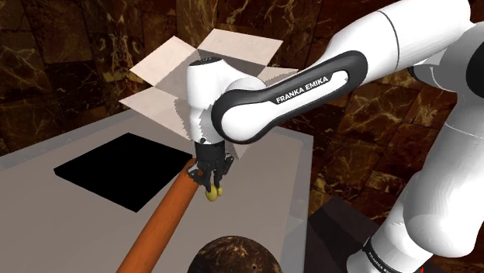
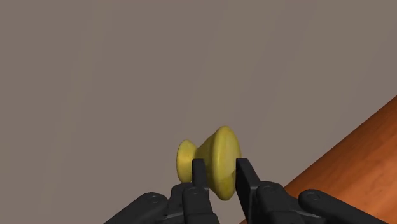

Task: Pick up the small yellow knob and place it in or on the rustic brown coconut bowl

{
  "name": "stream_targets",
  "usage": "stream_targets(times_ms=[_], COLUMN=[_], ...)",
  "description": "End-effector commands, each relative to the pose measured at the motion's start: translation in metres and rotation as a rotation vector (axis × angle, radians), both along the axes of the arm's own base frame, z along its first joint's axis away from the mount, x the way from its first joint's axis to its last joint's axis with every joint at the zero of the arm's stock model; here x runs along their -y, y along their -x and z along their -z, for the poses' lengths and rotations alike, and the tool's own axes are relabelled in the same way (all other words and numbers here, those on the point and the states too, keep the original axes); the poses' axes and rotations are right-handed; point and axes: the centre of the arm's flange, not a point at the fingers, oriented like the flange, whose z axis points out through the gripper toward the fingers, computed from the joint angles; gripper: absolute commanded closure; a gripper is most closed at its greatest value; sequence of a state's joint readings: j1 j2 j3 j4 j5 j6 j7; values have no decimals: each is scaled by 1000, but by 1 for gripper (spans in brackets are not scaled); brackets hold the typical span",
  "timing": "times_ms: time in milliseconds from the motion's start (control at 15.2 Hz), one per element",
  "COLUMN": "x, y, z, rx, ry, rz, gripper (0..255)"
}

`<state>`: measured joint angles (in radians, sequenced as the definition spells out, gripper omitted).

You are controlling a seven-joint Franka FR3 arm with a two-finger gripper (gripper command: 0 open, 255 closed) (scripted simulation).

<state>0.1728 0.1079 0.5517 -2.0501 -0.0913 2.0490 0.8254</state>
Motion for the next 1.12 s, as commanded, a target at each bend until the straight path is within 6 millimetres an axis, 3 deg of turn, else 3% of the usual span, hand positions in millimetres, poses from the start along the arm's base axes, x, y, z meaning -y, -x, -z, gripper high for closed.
stream_targets(times_ms=[0,264,330,396,528,1056], x=[3,3,4,4,18,22], y=[0,0,1,1,2,4], z=[-8,-29,-23,-23,0,42], rx=[-6,-6,-6,-6,-8,-8], ry=[4,4,3,3,3,4], rz=[4,4,4,4,128,139], gripper=[255,255,255,0,0,0])
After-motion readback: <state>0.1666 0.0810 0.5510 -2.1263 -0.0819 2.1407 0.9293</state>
